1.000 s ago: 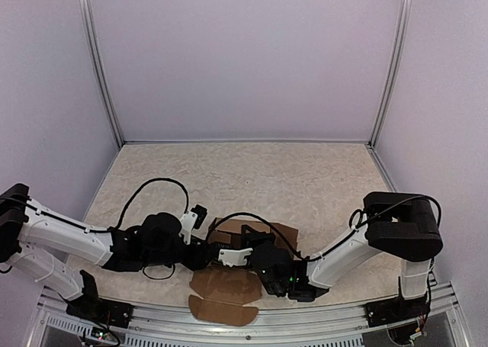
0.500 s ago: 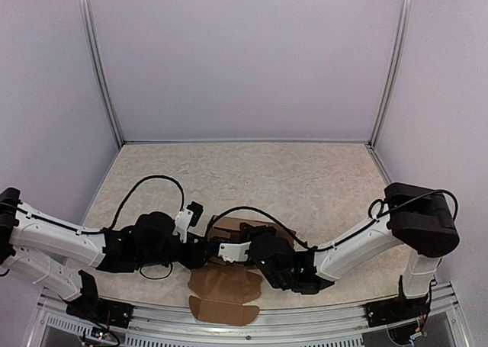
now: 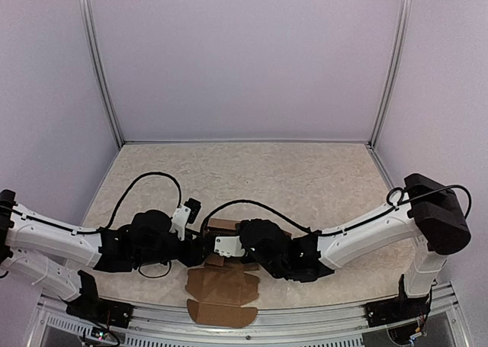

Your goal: Fold the paper box

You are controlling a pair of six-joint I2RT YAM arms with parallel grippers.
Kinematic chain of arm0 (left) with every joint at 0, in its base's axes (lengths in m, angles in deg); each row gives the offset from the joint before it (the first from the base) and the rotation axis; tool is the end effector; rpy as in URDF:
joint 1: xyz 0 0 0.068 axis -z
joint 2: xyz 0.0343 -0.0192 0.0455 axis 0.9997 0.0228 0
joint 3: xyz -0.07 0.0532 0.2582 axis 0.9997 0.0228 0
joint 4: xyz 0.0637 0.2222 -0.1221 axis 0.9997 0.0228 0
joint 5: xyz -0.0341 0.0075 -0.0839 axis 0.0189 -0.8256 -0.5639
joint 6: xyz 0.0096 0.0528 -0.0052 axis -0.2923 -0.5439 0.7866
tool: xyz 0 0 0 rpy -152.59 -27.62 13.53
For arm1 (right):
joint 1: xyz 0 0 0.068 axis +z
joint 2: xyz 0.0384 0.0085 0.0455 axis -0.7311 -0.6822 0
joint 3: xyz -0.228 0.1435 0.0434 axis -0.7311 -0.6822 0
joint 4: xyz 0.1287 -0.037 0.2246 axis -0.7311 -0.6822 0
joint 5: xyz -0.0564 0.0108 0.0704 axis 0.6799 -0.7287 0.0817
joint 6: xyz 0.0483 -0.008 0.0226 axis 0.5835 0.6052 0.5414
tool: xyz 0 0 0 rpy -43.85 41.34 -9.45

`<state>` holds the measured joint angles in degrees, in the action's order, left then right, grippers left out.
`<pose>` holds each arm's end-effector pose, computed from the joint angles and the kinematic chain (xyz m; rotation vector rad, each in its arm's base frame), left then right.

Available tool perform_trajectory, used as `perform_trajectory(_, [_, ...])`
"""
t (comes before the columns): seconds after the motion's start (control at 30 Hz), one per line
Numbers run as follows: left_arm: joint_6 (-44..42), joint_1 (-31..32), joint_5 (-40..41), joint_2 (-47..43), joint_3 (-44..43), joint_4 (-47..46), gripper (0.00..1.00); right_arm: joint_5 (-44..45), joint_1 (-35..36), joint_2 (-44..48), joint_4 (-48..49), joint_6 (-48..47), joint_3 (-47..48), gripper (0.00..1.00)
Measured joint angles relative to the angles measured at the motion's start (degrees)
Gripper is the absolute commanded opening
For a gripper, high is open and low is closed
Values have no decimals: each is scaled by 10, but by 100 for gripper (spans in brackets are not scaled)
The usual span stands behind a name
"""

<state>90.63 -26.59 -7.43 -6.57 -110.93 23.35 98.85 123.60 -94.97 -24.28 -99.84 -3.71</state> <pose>0.1180 -0.2096 0.1696 0.5796 2.0951 -0.7207 0.1107 0.3632 0.1742 -1.4184 1.3362 -0.3597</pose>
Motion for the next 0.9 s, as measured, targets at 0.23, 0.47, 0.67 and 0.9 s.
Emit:
perform_trajectory(0.23, [-2,1,19,-9,0,1,49,-9,-2,1,-38,19,9,0])
perform_trajectory(0.47, [0,3,22,-4,0,1,47,-7,-2,1,-42,31,10,0])
perform_trajectory(0.67, [8,8,23,-2,0,3,47,5,-1,-7,-38,40,19,0])
perform_trajectory(0.9, [25,33,41,-3,-1,29,48,38,14,-23,-4,37,18,0])
